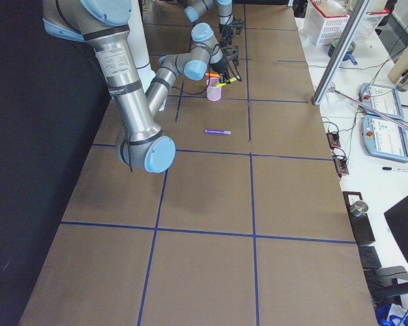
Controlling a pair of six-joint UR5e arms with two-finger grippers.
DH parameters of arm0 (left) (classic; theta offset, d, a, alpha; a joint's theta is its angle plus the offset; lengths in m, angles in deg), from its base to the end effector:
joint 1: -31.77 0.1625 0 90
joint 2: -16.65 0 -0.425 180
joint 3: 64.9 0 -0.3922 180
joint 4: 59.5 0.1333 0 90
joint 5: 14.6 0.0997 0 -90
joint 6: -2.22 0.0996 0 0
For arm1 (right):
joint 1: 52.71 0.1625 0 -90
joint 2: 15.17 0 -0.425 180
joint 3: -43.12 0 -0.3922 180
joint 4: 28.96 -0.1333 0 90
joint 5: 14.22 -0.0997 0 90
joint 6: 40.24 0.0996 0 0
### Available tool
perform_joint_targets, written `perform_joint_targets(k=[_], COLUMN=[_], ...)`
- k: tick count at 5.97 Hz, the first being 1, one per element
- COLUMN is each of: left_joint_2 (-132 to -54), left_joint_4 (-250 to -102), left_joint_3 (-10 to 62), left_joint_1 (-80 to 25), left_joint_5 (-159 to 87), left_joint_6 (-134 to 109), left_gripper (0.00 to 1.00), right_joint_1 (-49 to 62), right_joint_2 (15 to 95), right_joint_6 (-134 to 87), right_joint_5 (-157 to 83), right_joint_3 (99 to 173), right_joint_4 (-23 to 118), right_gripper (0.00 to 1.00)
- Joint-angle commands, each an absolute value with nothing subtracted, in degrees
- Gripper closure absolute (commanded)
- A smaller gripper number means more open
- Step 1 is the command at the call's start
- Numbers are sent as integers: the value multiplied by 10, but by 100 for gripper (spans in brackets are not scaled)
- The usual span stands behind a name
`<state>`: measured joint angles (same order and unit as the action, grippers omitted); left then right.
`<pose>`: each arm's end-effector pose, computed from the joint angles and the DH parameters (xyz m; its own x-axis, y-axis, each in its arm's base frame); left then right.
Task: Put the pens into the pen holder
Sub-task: 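Drop the yellow highlighter into the cup while the left gripper lowers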
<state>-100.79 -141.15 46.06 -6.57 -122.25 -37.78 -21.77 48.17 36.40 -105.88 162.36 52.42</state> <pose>0.4017 -0.4491 0.2549 0.7215 0.3600 -0.5914 -0.1783 0.9220 0.3437 -0.3990 -0.3912 0.1704 0.4726 0.0140 0.8812 -0.3929 0.8983 0.1965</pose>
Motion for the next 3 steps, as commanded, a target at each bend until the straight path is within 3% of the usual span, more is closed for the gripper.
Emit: perform_joint_targets(k=[1, 3], left_joint_2=[-1007, -1000], left_joint_4=[-1428, -1424], left_joint_3=[460, 455], left_joint_1=[-50, -29], left_joint_5=[-1223, -1216], left_joint_6=[-368, -379], left_gripper=[0, 0], right_joint_1=[-299, -341], right_joint_2=[435, 395], right_joint_6=[412, 458], right_joint_5=[-904, -822], right_joint_3=[1595, 1545], right_joint_4=[535, 531], right_gripper=[100, 100])
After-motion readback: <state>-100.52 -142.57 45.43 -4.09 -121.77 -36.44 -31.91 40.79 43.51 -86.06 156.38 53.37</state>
